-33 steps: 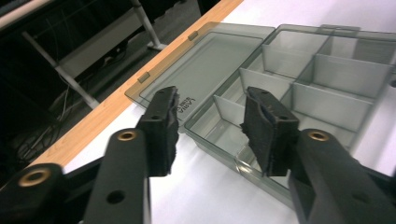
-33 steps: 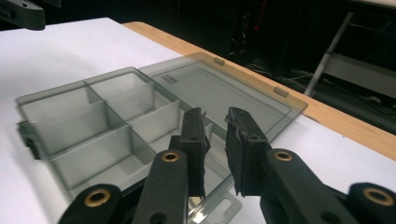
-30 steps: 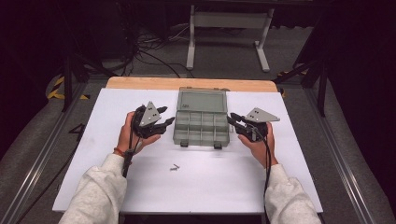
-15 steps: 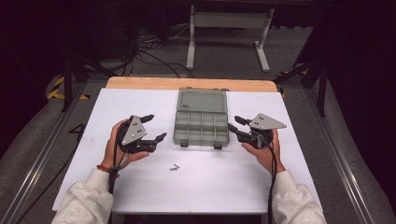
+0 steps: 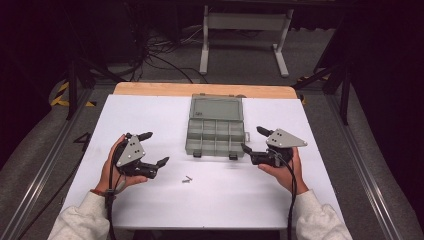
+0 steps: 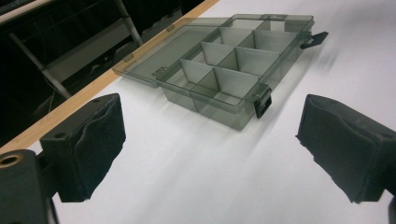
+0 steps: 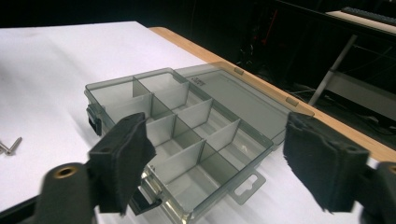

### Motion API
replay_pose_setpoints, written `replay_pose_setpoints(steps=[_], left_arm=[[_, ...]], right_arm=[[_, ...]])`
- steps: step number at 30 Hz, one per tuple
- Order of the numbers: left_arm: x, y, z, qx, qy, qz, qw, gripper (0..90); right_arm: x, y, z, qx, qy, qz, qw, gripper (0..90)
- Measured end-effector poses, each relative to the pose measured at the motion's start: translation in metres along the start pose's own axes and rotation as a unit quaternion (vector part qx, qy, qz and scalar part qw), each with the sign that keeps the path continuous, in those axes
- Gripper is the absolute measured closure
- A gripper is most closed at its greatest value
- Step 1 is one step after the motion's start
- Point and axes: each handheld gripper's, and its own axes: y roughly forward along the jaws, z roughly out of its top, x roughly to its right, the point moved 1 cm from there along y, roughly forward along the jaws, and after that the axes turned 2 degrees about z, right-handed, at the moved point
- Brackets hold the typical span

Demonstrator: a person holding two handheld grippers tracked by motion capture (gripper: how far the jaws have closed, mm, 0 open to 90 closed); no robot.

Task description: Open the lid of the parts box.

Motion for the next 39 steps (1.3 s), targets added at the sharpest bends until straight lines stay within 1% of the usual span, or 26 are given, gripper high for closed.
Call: replay_pose_setpoints(steps=[1, 2, 4, 5, 6, 8, 11, 12, 14, 15, 16, 18, 20, 21, 22, 24, 30, 32, 35, 37, 39], left_arm=[[0.0, 0.0, 0.0, 0.0, 0.0, 0.0, 1.0, 8.3], [0.001, -0.002, 0.0, 0.005, -0.002, -0.006, 1.0, 8.3], [0.003, -0.003, 0.0, 0.007, 0.001, -0.005, 1.0, 8.0], [0.006, -0.005, 0.0, 0.013, -0.002, -0.013, 0.9998, 8.0], [0.007, -0.006, 0.0, 0.016, -0.001, -0.013, 0.9998, 8.1], [0.008, -0.007, 0.0, 0.017, 0.0, -0.014, 0.9997, 8.0], [0.009, -0.008, -0.003, 0.017, -0.004, -0.015, 0.9997, 8.1], [0.01, -0.009, -0.004, 0.017, -0.005, -0.019, 0.9997, 8.1], [0.012, -0.009, -0.007, 0.011, -0.002, -0.022, 0.9997, 8.4], [0.013, -0.009, -0.008, 0.01, -0.003, -0.023, 0.9997, 8.5], [0.014, -0.009, -0.01, 0.006, -0.003, -0.027, 0.9996, 8.6], [0.017, -0.01, -0.013, -0.002, 0.0, -0.03, 0.9996, 8.9], [0.02, -0.01, -0.015, -0.004, 0.002, -0.034, 0.9994, 9.2], [0.021, -0.011, -0.016, -0.005, 0.005, -0.036, 0.9993, 9.9], [0.023, -0.011, -0.017, -0.005, 0.001, -0.038, 0.9993, 10.7], [0.025, -0.01, -0.019, -0.011, 0.007, -0.041, 0.9991, 11.1], [0.029, -0.006, -0.025, -0.024, 0.0, -0.057, 0.9981, 9.1], [0.031, -0.005, -0.025, -0.028, -0.003, -0.062, 0.9977, 9.1], [0.034, -0.002, -0.026, -0.034, 0.003, -0.065, 0.9973, 10.1], [0.037, 0.001, -0.027, -0.038, 0.005, -0.073, 0.9966, 10.8], [0.04, 0.004, -0.026, -0.045, 0.013, -0.081, 0.9956, 11.1]], right_arm=[[0.0, 0.0, 0.0, 0.0, 0.0, 0.0, 1.0, 18.9], [-0.002, -0.003, -0.002, 0.001, -0.001, 0.002, 1.0, 16.9], [-0.003, -0.003, -0.002, 0.001, -0.001, 0.0, 1.0, 16.0], [-0.005, -0.007, -0.004, 0.001, -0.005, -0.005, 1.0, 14.4], [-0.006, -0.009, -0.005, 0.004, -0.003, -0.005, 1.0, 14.3], [-0.006, -0.01, -0.005, 0.006, -0.001, -0.006, 1.0, 14.0], [-0.009, -0.016, -0.008, 0.001, -0.008, -0.009, 0.9999, 13.8], [-0.01, -0.017, -0.008, 0.001, -0.008, -0.008, 0.9999, 13.7], [-0.013, -0.021, -0.01, -0.001, -0.008, -0.003, 1.0, 13.7], [-0.014, -0.023, -0.011, -0.002, -0.003, 0.002, 1.0, 13.7], [-0.016, -0.025, -0.013, -0.003, -0.004, 0.004, 1.0, 13.7], [-0.019, -0.027, -0.015, -0.005, -0.009, 0.004, 0.9999, 13.7], [-0.021, -0.029, -0.017, -0.007, -0.012, 0.006, 0.9999, 13.7], [-0.022, -0.03, -0.018, -0.009, -0.014, 0.007, 0.9998, 13.7], [-0.023, -0.031, -0.019, -0.009, -0.017, 0.005, 0.9998, 13.8], [-0.024, -0.033, -0.021, -0.009, -0.021, 0.004, 0.9997, 14.1], [-0.029, -0.037, -0.027, -0.016, -0.029, 0.003, 0.9995, 14.2], [-0.03, -0.038, -0.028, -0.016, -0.028, 0.004, 0.9995, 14.2], [-0.033, -0.039, -0.032, -0.021, -0.029, 0.008, 0.9993, 14.2], [-0.035, -0.039, -0.034, -0.022, -0.027, 0.01, 0.9993, 14.2], [-0.036, -0.04, -0.035, -0.022, -0.024, 0.013, 0.9994, 14.4]])
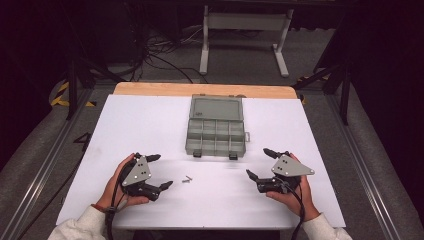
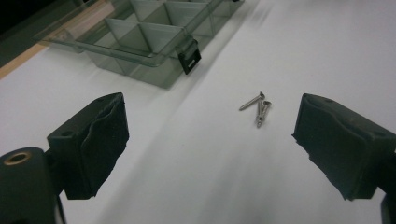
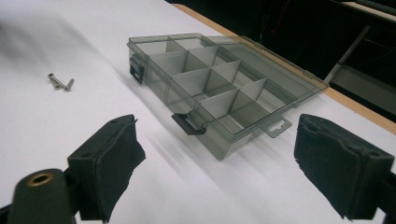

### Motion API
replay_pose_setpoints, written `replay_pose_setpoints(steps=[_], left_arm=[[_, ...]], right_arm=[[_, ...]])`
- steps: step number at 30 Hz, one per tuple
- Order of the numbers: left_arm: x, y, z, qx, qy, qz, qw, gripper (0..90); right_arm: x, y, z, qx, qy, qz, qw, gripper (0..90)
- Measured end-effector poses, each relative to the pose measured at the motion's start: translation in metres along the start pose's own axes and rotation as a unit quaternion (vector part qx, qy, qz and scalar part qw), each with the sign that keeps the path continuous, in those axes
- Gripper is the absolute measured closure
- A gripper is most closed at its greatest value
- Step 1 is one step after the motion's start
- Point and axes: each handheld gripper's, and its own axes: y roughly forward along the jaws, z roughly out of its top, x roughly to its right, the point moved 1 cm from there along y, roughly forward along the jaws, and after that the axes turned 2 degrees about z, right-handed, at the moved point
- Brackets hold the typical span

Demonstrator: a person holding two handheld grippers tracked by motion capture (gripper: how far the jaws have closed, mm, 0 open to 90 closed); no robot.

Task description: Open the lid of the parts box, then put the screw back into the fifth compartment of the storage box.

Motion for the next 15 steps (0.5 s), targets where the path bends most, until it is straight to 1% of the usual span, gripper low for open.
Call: replay_pose_setpoints(steps=[2, 4, 5, 6, 7, 8, 11, 12, 13, 15], left_arm=[[0.003, 0.003, 0.0, -0.005, -0.001, -0.01, 0.9999, 11.9], [0.005, 0.006, 0.001, -0.014, 0.009, -0.017, 0.9997, 13.4], [0.007, 0.007, 0.001, -0.018, 0.015, -0.016, 0.9996, 15.6], [0.008, 0.008, 0.002, -0.027, 0.026, -0.014, 0.9992, 18.1], [0.008, 0.01, 0.003, -0.031, 0.029, -0.014, 0.999, 20.7], [0.008, 0.01, 0.003, -0.031, 0.029, -0.014, 0.999, 23.6], [0.008, 0.016, 0.003, -0.035, 0.015, -0.032, 0.9987, 25.5], [0.008, 0.016, 0.003, -0.035, 0.015, -0.032, 0.9987, 27.8], [0.007, 0.018, 0.004, -0.033, 0.013, -0.037, 0.9987, 27.8], [0.004, 0.023, 0.006, -0.04, 0.012, -0.041, 0.9983, 30.8]], right_arm=[[-0.002, -0.001, 0.0, 0.001, 0.001, 0.001, 1.0, 14.7], [-0.005, -0.001, 0.0, -0.002, 0.001, 0.005, 1.0, 14.7], [-0.007, -0.001, 0.0, -0.003, 0.0, 0.007, 1.0, 14.7], [-0.008, 0.0, -0.001, -0.004, -0.002, 0.01, 0.9999, 14.8], [-0.01, 0.0, -0.001, -0.005, -0.004, 0.013, 0.9999, 14.9], [-0.01, 0.0, -0.001, -0.005, -0.004, 0.013, 0.9999, 14.9], [-0.009, 0.002, -0.001, -0.007, 0.0, 0.015, 0.9999, 15.0], [-0.008, 0.003, -0.001, -0.007, 0.004, 0.014, 0.9999, 15.0], [-0.008, 0.003, -0.001, -0.007, 0.004, 0.014, 0.9999, 15.0], [-0.008, 0.004, -0.003, -0.008, 0.01, 0.017, 0.9998, 15.0]])
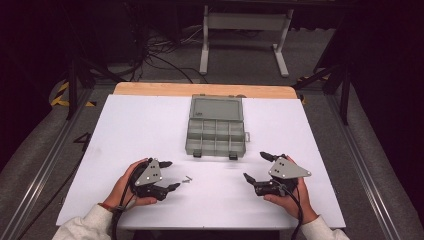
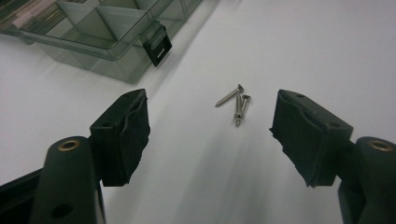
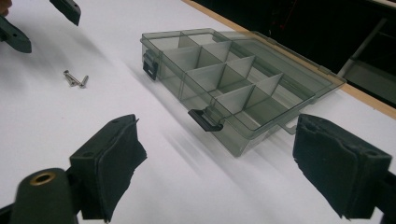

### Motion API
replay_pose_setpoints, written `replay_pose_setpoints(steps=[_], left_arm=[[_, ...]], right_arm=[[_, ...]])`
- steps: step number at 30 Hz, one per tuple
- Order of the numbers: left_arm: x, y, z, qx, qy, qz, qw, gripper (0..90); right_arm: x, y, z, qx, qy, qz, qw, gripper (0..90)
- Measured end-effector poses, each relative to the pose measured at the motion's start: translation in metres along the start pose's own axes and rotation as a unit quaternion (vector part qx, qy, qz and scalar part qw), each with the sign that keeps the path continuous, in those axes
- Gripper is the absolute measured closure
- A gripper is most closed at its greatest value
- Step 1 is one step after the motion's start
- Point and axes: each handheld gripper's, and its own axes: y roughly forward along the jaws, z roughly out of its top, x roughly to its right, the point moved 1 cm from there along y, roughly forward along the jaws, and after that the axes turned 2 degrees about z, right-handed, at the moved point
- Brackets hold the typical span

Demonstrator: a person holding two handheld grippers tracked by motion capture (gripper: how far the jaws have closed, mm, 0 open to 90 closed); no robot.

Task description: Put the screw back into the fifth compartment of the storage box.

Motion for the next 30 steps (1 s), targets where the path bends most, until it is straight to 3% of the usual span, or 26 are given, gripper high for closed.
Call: replay_pose_setpoints(steps=[5, 6, 10, 12, 20, 30], left_arm=[[-0.012, 0.013, 0.013, 0.001, 0.003, -0.024, 0.9997, 37.4], [-0.015, 0.017, 0.017, 0.003, -0.001, -0.044, 0.999, 37.4], [-0.017, 0.032, 0.021, -0.025, 0.011, -0.078, 0.9966, 45.3], [-0.017, 0.037, 0.021, -0.038, 0.01, -0.082, 0.9959, 48.2], [-0.02, 0.046, 0.024, -0.044, 0.007, -0.096, 0.9944, 60.8], [-0.019, 0.051, 0.025, -0.049, 0.007, -0.112, 0.9924, 63.3]], right_arm=[[0.0, 0.001, -0.004, -0.009, 0.005, 0.002, 0.9999, 15.3], [-0.001, 0.001, -0.005, -0.009, 0.005, 0.002, 0.9999, 15.3], [-0.002, 0.001, -0.005, -0.012, 0.005, 0.003, 0.9999, 15.3], [-0.002, 0.001, -0.005, -0.013, 0.005, 0.004, 0.9999, 15.3], [-0.001, 0.002, -0.006, -0.016, 0.006, 0.005, 0.9998, 15.3], [-0.001, 0.001, -0.006, -0.014, 0.006, 0.005, 0.9999, 15.2]])
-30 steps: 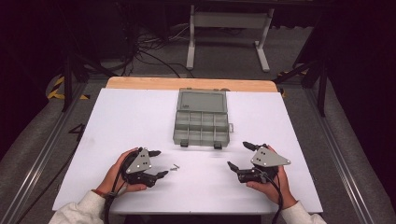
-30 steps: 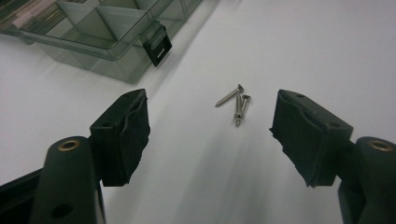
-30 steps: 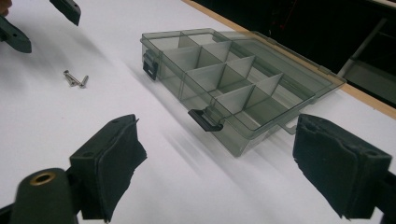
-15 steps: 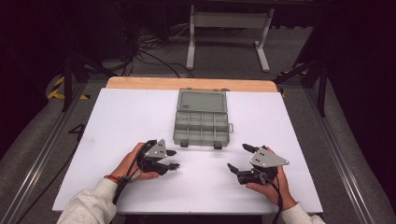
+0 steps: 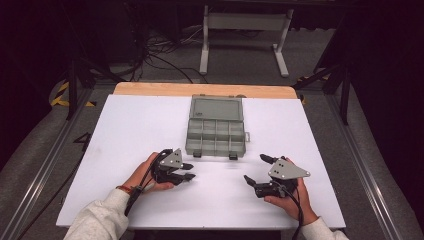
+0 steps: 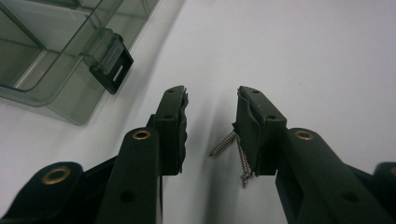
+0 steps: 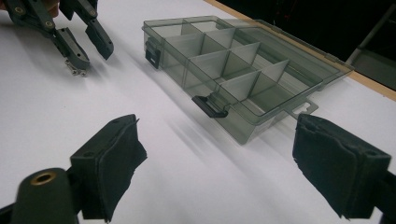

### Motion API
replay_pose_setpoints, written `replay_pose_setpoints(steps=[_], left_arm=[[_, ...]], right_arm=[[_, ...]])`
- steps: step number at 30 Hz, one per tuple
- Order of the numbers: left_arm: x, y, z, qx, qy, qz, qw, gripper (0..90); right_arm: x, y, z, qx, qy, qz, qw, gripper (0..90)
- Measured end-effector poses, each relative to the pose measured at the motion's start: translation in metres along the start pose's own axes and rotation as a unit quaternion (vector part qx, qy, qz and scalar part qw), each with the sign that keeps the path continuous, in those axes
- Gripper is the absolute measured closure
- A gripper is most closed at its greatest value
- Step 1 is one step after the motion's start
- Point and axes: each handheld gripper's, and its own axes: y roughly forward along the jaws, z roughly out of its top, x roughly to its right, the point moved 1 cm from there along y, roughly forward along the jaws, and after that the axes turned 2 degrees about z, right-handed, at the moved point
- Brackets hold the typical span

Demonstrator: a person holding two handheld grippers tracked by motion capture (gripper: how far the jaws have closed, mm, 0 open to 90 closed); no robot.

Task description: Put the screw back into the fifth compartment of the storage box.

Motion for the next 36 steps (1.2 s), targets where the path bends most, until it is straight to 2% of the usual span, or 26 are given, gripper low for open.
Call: replay_pose_setpoints(steps=[3, 4, 7, 11, 15, 20, 24, 25, 32, 36], left_arm=[[0.0, -0.003, -0.001, 0.001, -0.004, -0.002, 1.0, 63.3], [-0.001, -0.001, -0.002, -0.001, -0.006, 0.004, 1.0, 63.8], [-0.001, 0.003, -0.002, -0.008, -0.002, -0.002, 1.0, 64.9], [0.0, 0.006, -0.002, -0.014, -0.004, 0.005, 0.9999, 67.7], [-0.001, 0.006, -0.002, -0.014, -0.004, 0.002, 0.9999, 68.6], [-0.002, 0.008, 0.0, -0.015, -0.012, -0.006, 0.9998, 75.3], [-0.004, 0.01, 0.002, -0.016, -0.018, -0.004, 0.9997, 79.5], [-0.004, 0.01, 0.002, -0.02, -0.023, -0.004, 0.9995, 79.8], [-0.005, 0.012, 0.005, -0.021, -0.019, 0.006, 0.9996, 75.3], [-0.006, 0.013, 0.006, -0.02, -0.025, 0.006, 0.9995, 78.5]], right_arm=[[0.0, -0.001, 0.0, 0.0, -0.003, -0.001, 1.0, 15.2], [0.0, -0.001, 0.0, 0.001, -0.002, 0.0, 1.0, 15.2], [0.001, -0.001, 0.0, 0.002, -0.001, -0.001, 1.0, 15.2], [0.0, -0.001, 0.0, 0.001, -0.003, 0.0, 1.0, 15.3], [0.0, -0.001, 0.001, 0.0, -0.001, 0.002, 1.0, 15.3], [-0.001, 0.0, 0.001, 0.0, -0.004, 0.005, 1.0, 15.3], [-0.001, 0.0, 0.001, 0.001, 0.0, 0.007, 1.0, 15.3], [0.0, -0.001, 0.001, 0.001, 0.001, 0.007, 1.0, 15.3], [-0.001, -0.001, 0.001, 0.002, 0.0, 0.008, 1.0, 15.2], [-0.001, -0.001, 0.001, 0.0, 0.002, 0.01, 0.9999, 15.2]])
